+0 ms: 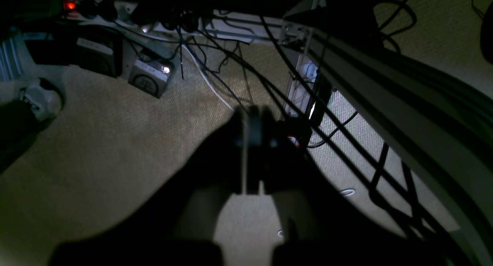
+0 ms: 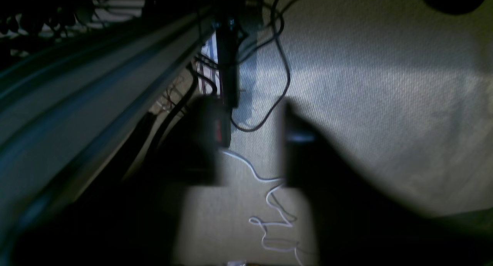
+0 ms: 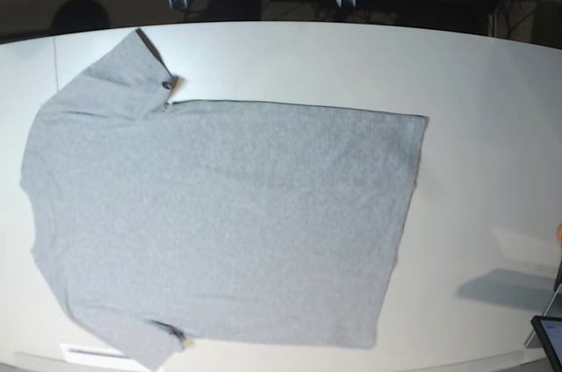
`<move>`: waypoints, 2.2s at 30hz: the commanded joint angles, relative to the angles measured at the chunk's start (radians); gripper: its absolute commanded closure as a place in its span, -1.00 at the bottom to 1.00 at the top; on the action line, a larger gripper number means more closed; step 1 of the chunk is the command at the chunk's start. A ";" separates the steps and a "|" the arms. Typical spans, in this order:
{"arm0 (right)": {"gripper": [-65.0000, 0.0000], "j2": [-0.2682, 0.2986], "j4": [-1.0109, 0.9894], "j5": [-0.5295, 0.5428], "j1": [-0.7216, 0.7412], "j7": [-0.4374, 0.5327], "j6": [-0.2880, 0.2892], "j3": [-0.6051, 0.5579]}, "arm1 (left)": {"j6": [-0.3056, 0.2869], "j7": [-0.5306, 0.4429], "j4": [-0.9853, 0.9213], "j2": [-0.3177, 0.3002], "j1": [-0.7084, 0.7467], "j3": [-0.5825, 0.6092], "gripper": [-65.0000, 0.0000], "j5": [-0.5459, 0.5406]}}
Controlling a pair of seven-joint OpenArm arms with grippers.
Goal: Fold the T-shirt properly
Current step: 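Move both grippers out from rest toward the shirt's shoulders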
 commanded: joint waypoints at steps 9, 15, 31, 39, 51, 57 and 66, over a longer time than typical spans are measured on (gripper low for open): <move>0.65 -0.002 0.002 0.003 -0.005 0.013 -0.005 0.003 | 0.002 -0.008 0.005 0.000 0.008 0.003 0.88 0.003; 0.66 0.000 0.002 0.003 -0.007 0.013 -0.005 0.001 | 0.002 -0.008 0.005 0.000 0.009 0.003 0.88 0.003; 0.66 0.009 0.396 0.003 -0.291 0.004 -0.008 0.001 | 0.002 -0.009 0.434 -0.087 0.307 -0.005 0.88 -0.004; 0.66 -0.002 0.823 0.003 -0.521 -0.114 -0.008 0.184 | 0.002 -0.009 0.710 -0.125 0.480 -0.010 0.88 -0.007; 0.66 -0.056 1.328 0.003 -0.794 -0.199 -0.008 0.265 | 0.004 -0.009 1.138 -0.127 0.733 -0.011 1.00 -0.007; 0.66 -0.066 1.505 0.003 -0.886 -0.205 -0.008 0.268 | 0.004 -0.009 1.310 -0.129 0.835 -0.047 1.00 -0.007; 0.89 -0.069 1.728 0.003 -0.996 -0.205 -0.008 0.270 | 0.004 -0.009 1.548 -0.132 0.944 -0.168 1.00 -0.007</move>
